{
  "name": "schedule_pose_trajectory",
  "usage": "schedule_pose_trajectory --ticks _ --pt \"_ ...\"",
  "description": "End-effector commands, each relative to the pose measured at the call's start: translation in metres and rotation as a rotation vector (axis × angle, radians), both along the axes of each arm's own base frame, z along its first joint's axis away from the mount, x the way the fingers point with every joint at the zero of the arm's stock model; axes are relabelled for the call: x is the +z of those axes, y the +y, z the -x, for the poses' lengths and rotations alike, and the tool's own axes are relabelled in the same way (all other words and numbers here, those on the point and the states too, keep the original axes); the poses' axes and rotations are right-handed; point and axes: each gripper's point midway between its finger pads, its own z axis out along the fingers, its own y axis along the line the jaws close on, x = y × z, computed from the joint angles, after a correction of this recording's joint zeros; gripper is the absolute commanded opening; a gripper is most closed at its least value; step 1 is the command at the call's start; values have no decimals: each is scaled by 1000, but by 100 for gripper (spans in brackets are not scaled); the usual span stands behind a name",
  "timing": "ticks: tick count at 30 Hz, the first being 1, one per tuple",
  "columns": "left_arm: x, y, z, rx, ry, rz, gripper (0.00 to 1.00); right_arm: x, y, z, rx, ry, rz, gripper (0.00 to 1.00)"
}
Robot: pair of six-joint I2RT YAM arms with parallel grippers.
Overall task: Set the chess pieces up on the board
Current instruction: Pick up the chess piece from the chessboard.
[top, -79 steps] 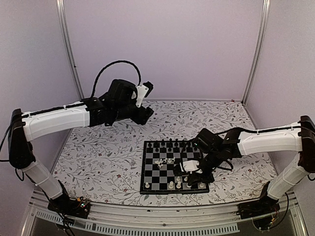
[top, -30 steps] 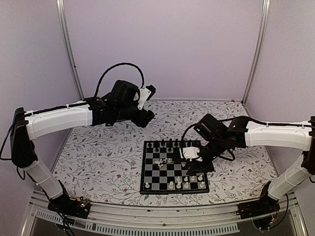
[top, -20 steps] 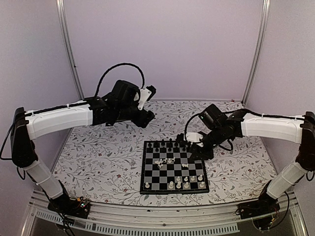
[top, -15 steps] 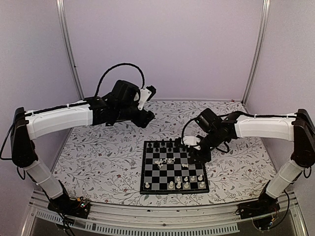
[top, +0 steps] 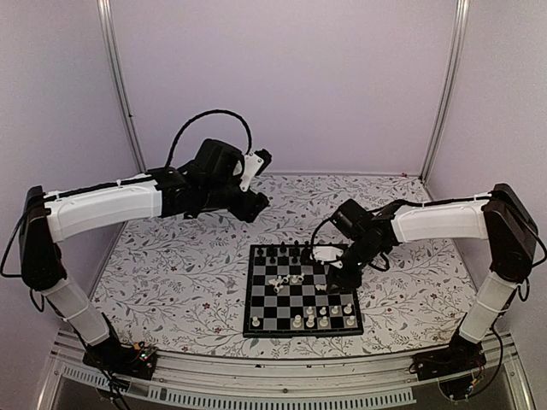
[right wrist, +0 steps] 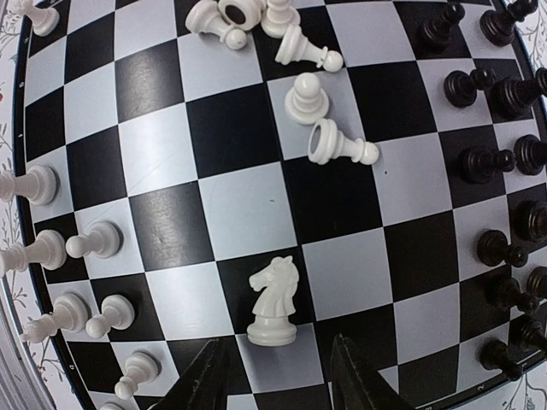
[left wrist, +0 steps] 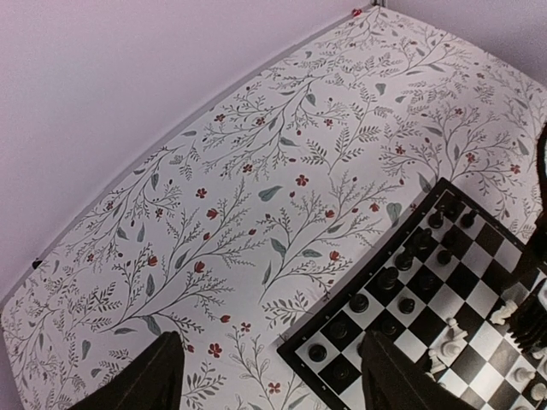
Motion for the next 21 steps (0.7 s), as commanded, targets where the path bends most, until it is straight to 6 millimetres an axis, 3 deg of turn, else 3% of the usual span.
schedule_pose_trajectory --ticks 1,15,21 --pt "1 -5 -3 -13 0 -8 73 -4 6 0 -3 18 -9 44" --pt "-4 -7 -2 -16 7 -25 73 -14 10 0 -5 48 3 40" --pt "-5 -7 -2 -16 11 -25 73 -16 11 1 -1 54 8 29"
